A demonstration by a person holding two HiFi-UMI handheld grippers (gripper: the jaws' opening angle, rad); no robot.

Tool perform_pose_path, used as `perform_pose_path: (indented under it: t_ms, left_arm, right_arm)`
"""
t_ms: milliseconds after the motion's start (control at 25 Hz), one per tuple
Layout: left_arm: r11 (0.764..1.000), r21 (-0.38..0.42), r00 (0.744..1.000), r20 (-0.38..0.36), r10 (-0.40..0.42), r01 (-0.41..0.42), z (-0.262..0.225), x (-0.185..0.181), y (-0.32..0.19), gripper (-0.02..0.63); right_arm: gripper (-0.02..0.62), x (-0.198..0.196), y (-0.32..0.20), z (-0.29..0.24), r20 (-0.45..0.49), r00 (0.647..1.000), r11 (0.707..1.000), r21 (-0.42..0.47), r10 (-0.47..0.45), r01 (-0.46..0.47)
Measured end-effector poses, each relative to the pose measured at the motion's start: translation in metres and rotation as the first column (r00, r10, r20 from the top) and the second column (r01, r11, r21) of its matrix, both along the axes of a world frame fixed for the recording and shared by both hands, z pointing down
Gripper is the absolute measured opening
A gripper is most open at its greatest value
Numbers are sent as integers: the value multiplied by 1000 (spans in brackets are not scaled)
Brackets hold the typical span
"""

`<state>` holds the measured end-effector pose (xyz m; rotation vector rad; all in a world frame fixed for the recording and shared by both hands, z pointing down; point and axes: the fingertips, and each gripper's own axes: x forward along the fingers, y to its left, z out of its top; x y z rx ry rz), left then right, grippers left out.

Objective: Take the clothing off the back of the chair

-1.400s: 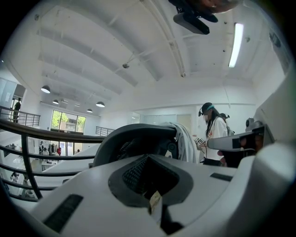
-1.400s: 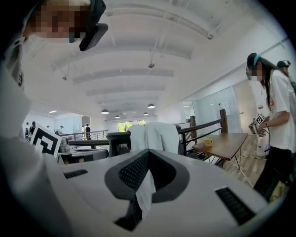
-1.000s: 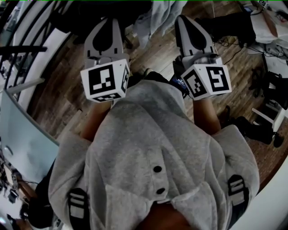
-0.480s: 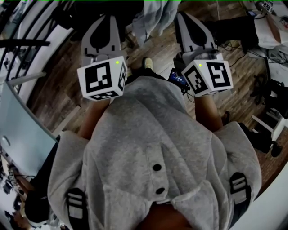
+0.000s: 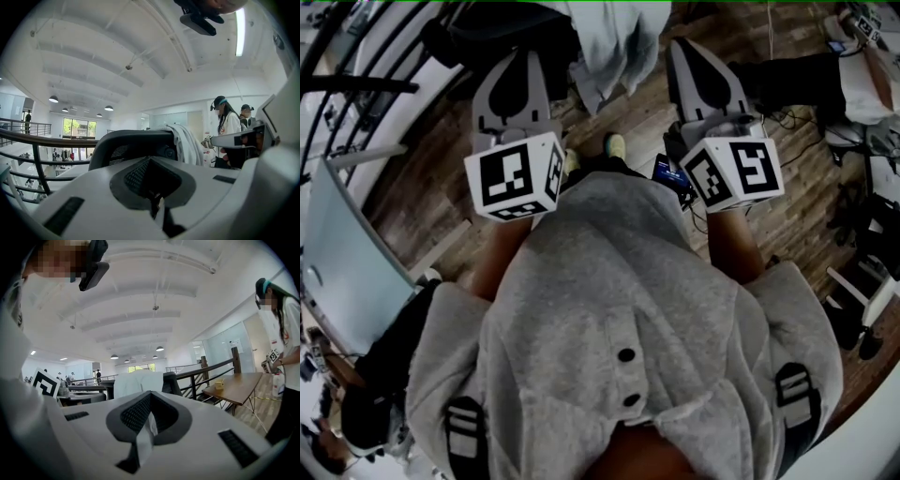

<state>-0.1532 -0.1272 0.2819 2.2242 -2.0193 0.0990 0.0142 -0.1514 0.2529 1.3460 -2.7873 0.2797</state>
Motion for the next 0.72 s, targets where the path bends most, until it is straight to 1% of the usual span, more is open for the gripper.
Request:
perform_pose_path:
  t_ms: [120, 160, 200, 240, 280, 320, 480, 600, 720]
  left_arm:
    - [1000, -4, 1000, 2, -16, 16, 0, 0, -8, 11]
    - [1000, -6, 1000, 2, -21, 21, 0, 0, -11, 11]
    - [1000, -8, 1000, 2, -26, 26, 0, 0, -13, 11]
    - [1000, -10, 1000, 3, -29, 29, 0, 0, -15, 11]
    - [999, -12, 1000, 4, -30, 30, 0, 0, -17, 10]
    - [999, -14, 1000, 5, -30, 30, 1, 1, -18, 11]
    - [999, -25, 1000, 1, -31, 31, 5, -1, -18, 11]
    - [999, -28, 999, -3, -38, 38, 6, -3, -19, 11]
    - [999, -29, 999, -4, -42, 42, 7, -3, -21, 11]
  right_arm:
    - [12, 1, -11, 2, 12, 1000, 1000, -14, -15, 15]
    - [18, 0, -14, 3, 16, 999, 999, -22, -30, 30]
    - [41, -3, -17, 3, 23, 998, 998, -31, -53, 53]
    - [128, -7, -18, 3, 31, 996, 996, -40, -80, 81]
    - [181, -10, -19, 3, 40, 994, 993, -47, -106, 108]
    - [196, -14, -20, 2, 48, 991, 990, -50, -128, 131]
    - [302, -26, -19, 3, 73, 981, 981, -65, -180, 185]
    - [373, -34, -19, 8, 68, 971, 968, -96, -228, 234]
    - [460, -44, -19, 13, 67, 962, 955, -122, -264, 270]
